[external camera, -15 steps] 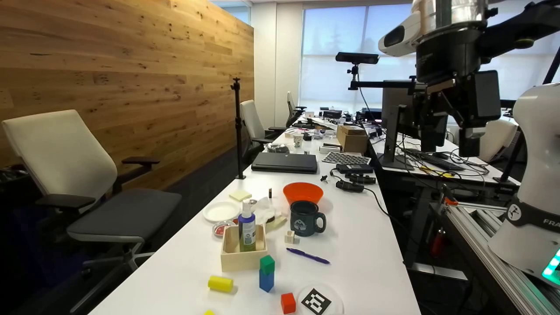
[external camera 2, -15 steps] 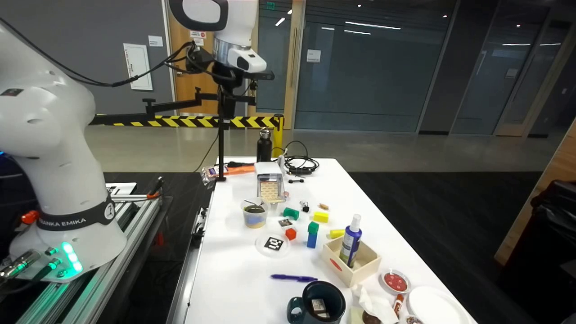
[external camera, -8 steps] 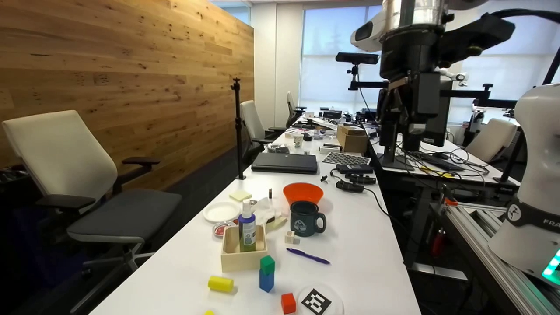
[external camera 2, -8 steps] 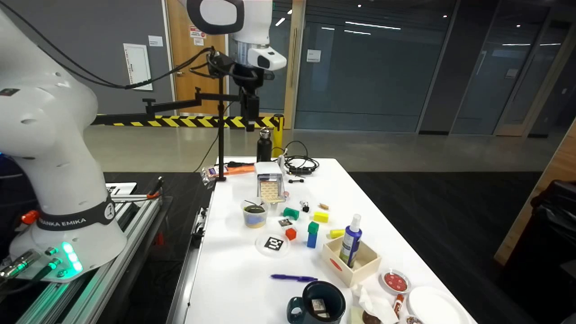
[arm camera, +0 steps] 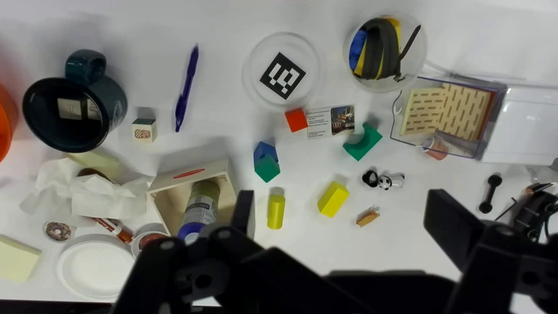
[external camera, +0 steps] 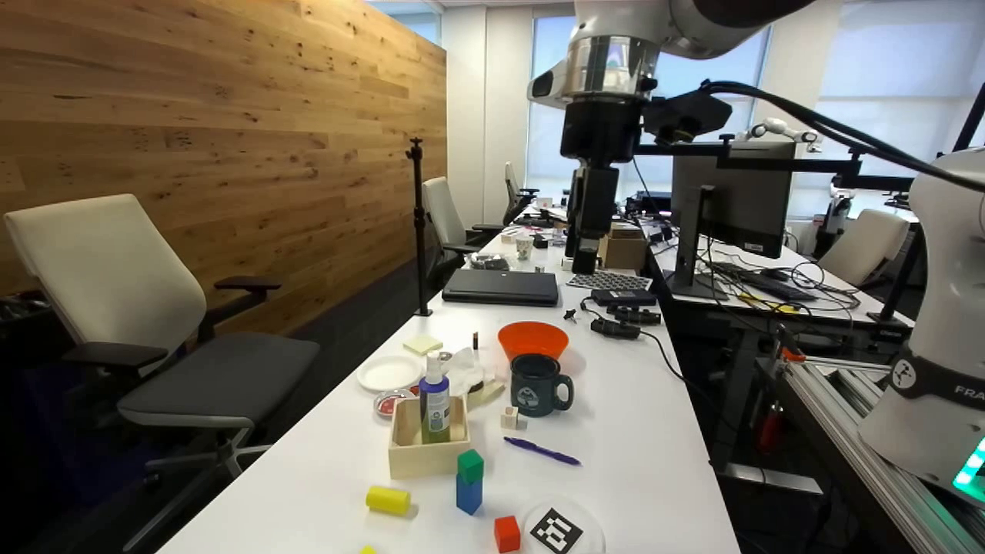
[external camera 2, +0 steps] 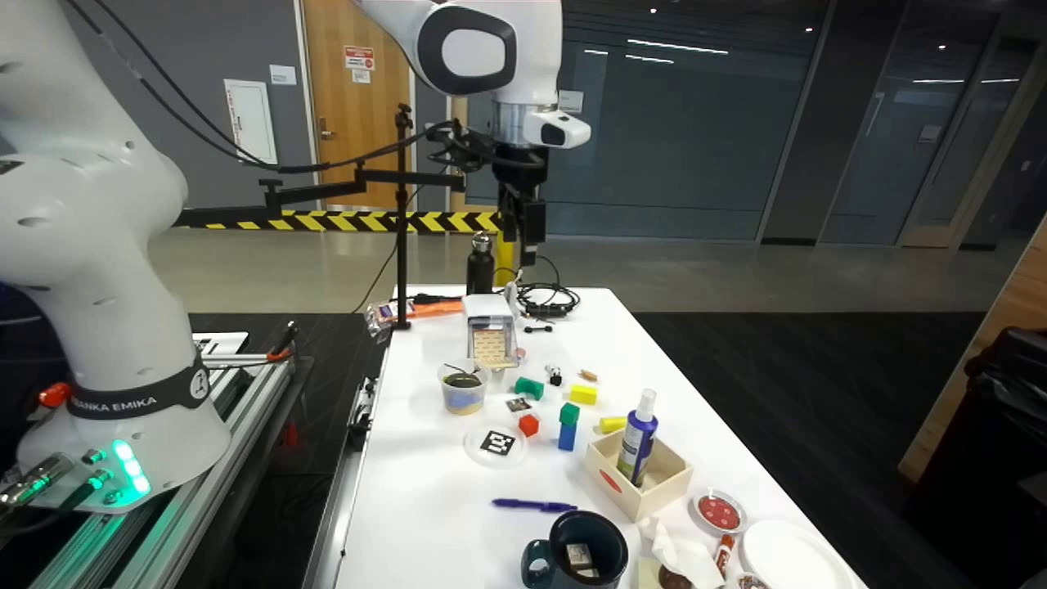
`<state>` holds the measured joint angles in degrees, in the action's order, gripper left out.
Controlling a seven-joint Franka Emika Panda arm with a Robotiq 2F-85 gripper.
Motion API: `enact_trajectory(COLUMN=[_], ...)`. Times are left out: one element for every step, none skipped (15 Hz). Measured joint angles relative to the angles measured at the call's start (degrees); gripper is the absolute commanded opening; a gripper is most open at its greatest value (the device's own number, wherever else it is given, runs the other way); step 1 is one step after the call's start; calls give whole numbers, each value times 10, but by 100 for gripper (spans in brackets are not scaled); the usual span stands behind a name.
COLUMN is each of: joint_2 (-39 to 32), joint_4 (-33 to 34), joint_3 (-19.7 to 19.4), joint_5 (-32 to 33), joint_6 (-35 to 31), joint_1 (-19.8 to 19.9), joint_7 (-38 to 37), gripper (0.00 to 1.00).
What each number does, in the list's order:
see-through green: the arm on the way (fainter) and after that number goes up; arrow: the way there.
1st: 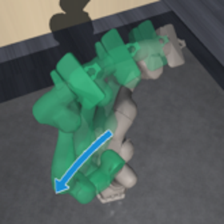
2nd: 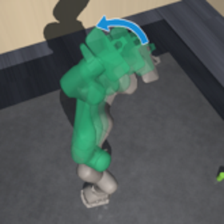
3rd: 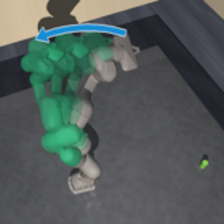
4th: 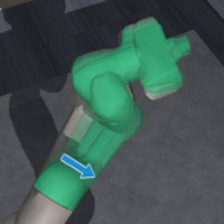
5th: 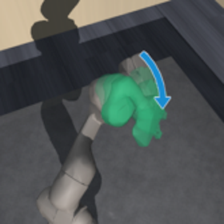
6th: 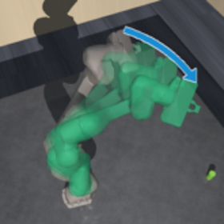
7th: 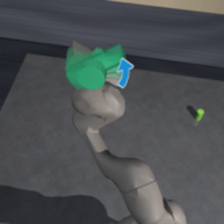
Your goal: Move the green cube to the white object, then close it
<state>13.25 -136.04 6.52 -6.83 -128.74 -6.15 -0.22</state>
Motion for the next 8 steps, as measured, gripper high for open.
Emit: enact_trajectory(joint_2=[-12,-18,-21,-21,-21,-21,-24,-30], joint_4=[10,16,19,20,20,19,19,20], joint_3=[0,0,0,0,0,0,0,0], joint_5=[0,0,0,0,0,0,-1,-1], joint_6=[-2,-2,-2,-2,-2,-2,-12,-30], joint_1=[1,1,1,1,0,0,0,1], joint_7=[0,-1,-1,-1,-1,-3,-8,-16], gripper=[100,100,100,100,100,100,100,100])
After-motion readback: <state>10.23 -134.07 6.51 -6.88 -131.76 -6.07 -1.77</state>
